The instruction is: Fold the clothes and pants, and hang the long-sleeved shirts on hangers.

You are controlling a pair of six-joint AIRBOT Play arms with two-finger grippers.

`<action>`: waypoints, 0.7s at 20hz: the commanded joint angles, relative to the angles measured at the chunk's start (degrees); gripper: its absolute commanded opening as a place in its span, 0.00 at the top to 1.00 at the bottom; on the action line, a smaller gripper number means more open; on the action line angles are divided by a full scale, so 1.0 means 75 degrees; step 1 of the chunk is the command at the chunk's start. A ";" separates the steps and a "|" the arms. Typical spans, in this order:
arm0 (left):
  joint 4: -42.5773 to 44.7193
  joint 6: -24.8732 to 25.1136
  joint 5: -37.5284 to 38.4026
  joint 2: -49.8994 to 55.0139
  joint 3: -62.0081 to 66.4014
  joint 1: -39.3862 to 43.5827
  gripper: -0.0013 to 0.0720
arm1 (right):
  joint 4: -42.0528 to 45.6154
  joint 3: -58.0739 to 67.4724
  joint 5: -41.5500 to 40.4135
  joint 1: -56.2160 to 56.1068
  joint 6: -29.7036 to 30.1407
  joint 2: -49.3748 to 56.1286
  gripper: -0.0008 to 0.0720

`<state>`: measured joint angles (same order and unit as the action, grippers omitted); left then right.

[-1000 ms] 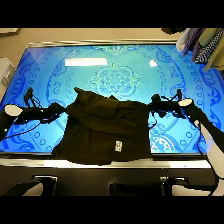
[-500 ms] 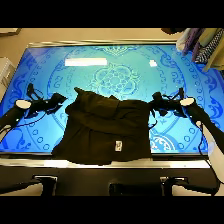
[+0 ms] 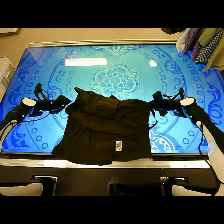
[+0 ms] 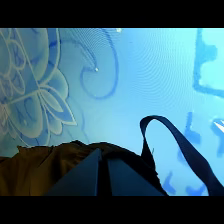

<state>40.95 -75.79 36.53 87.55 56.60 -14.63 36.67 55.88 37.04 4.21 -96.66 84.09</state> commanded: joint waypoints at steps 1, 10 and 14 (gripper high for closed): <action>0.0294 0.0338 0.0443 0.0079 0.0015 0.0003 0.18 | 0.0000 0.0009 -0.0023 -0.0009 -0.0006 -0.0006 0.93; 0.0283 0.0312 0.1644 0.0277 0.0017 -0.0440 0.97 | 0.0038 0.0009 -0.0592 -0.0009 -0.0393 -0.0006 0.93; 0.0542 0.0306 0.2614 0.0256 0.0015 -0.1122 0.97 | 0.0344 0.0009 -0.1641 -0.0009 -0.1326 -0.0006 0.93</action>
<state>43.59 -73.47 50.72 89.60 56.66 -20.08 37.67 55.88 30.46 4.19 -101.54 84.09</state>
